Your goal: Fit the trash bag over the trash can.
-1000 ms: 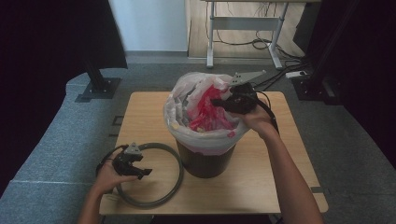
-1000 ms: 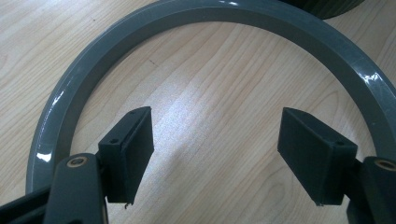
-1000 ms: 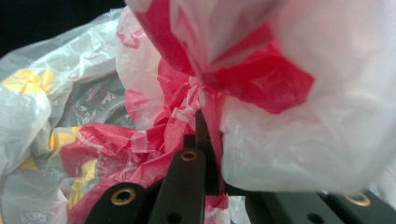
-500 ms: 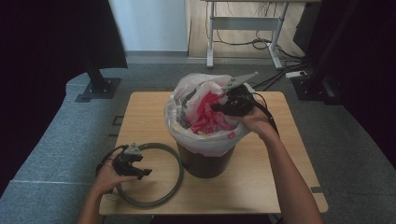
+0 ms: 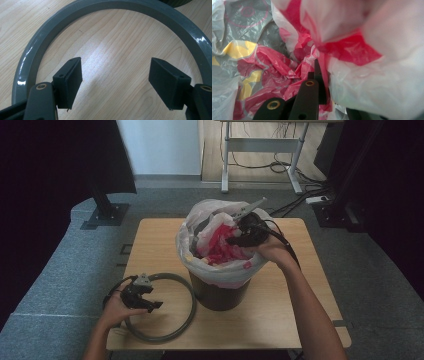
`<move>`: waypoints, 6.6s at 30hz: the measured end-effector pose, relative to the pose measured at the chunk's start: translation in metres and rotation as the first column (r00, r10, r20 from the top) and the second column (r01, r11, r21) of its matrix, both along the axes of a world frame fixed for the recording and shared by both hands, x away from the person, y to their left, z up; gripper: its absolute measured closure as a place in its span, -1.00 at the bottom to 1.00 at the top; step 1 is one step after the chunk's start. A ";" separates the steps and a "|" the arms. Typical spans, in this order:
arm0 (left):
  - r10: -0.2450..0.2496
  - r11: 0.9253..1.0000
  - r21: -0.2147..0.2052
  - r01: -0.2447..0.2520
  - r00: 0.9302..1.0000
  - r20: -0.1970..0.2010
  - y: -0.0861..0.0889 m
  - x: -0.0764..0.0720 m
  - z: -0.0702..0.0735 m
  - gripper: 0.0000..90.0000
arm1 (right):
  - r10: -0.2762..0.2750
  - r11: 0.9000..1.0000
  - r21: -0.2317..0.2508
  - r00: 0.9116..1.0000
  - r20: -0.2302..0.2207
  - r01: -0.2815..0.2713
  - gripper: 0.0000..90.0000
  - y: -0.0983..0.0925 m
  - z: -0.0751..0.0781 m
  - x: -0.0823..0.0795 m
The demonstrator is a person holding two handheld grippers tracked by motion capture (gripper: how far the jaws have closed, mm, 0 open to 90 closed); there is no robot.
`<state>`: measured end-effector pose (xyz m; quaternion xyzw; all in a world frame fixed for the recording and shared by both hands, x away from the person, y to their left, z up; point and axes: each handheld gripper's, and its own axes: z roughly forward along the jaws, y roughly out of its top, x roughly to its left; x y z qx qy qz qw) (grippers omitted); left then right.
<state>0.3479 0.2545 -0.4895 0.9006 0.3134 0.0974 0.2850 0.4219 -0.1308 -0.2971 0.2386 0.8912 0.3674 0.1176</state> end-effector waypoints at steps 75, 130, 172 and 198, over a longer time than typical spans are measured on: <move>-0.002 1.000 0.013 0.003 1.000 -0.014 0.000 0.000 -0.002 -0.40 | 0.033 0.998 0.044 0.998 0.058 -0.036 -0.18 -0.012 0.017 -0.008; -0.014 0.999 0.033 0.015 1.000 -0.025 -0.003 0.000 -0.005 -0.40 | 0.158 0.956 -0.240 0.985 -0.070 -0.171 0.81 0.051 0.000 0.005; 0.001 0.999 0.037 0.000 1.000 -0.014 -0.001 0.000 -0.006 -0.44 | -0.036 0.980 0.198 0.977 0.210 -0.006 -0.47 -0.046 0.012 -0.050; 0.003 0.999 0.035 -0.003 1.000 -0.004 0.000 0.000 -0.007 -0.44 | -0.127 0.924 0.382 0.958 0.256 0.020 -0.45 -0.118 -0.011 -0.084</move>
